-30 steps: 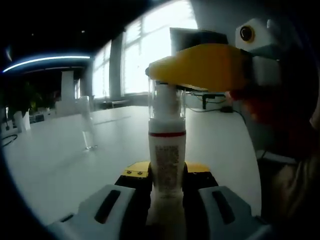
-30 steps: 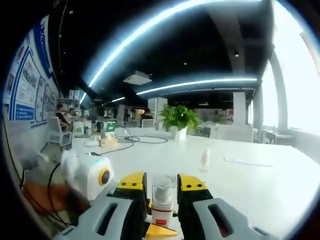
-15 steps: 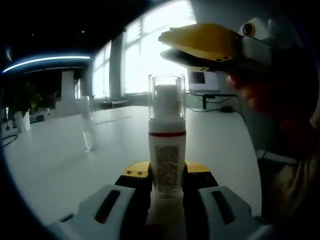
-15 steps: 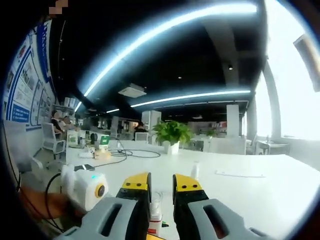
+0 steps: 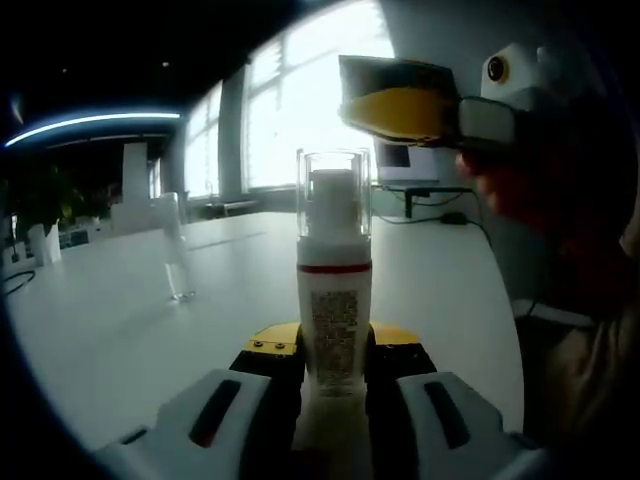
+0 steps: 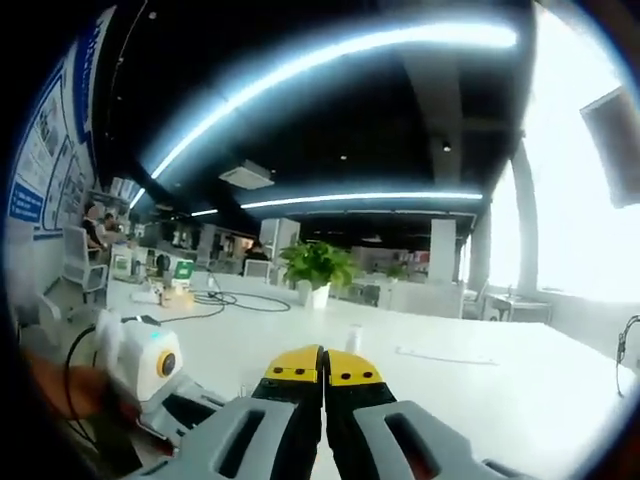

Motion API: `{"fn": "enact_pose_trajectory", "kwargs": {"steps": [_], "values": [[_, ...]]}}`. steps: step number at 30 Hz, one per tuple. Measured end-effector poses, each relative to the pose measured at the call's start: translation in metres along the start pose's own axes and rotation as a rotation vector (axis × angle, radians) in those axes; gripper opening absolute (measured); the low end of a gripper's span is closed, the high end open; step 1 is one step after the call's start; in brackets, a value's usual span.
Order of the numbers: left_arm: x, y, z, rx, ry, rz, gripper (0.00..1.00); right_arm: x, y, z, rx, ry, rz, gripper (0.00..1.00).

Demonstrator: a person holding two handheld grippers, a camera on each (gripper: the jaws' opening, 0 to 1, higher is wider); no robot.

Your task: Clamp pump bottle remove cover press pump head put on cover

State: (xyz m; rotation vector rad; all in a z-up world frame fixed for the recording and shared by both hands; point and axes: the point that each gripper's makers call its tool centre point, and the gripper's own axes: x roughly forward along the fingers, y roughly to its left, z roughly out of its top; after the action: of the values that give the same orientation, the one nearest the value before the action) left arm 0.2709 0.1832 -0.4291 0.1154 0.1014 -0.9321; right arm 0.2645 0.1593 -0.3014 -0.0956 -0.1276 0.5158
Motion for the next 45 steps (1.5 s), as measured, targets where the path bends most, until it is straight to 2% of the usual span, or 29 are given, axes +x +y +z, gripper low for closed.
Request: {"fn": "enact_pose_trajectory", "kwargs": {"steps": [14,20,26,29,33,45], "values": [[0.000,0.002,-0.001,-0.003,0.000,0.003,0.14,-0.015,-0.031,-0.003,0.017,-0.011,-0.053,0.00],[0.000,0.001,0.000,-0.006,0.000,0.003,0.14,-0.020,-0.039,-0.009,0.006,-0.003,-0.043,0.00],[0.000,0.000,0.000,-0.007,0.001,0.005,0.14,-0.022,-0.045,-0.022,0.012,0.012,-0.030,0.00],[0.000,0.000,0.000,-0.006,0.001,0.005,0.14,-0.020,-0.042,-0.026,0.018,0.033,-0.036,0.00],[0.000,0.001,-0.001,-0.007,0.001,0.004,0.14,-0.023,-0.053,-0.045,0.022,0.051,-0.036,0.00],[0.000,0.000,0.000,-0.006,0.000,0.003,0.14,-0.024,-0.066,-0.073,0.019,0.082,-0.030,0.00]]}}
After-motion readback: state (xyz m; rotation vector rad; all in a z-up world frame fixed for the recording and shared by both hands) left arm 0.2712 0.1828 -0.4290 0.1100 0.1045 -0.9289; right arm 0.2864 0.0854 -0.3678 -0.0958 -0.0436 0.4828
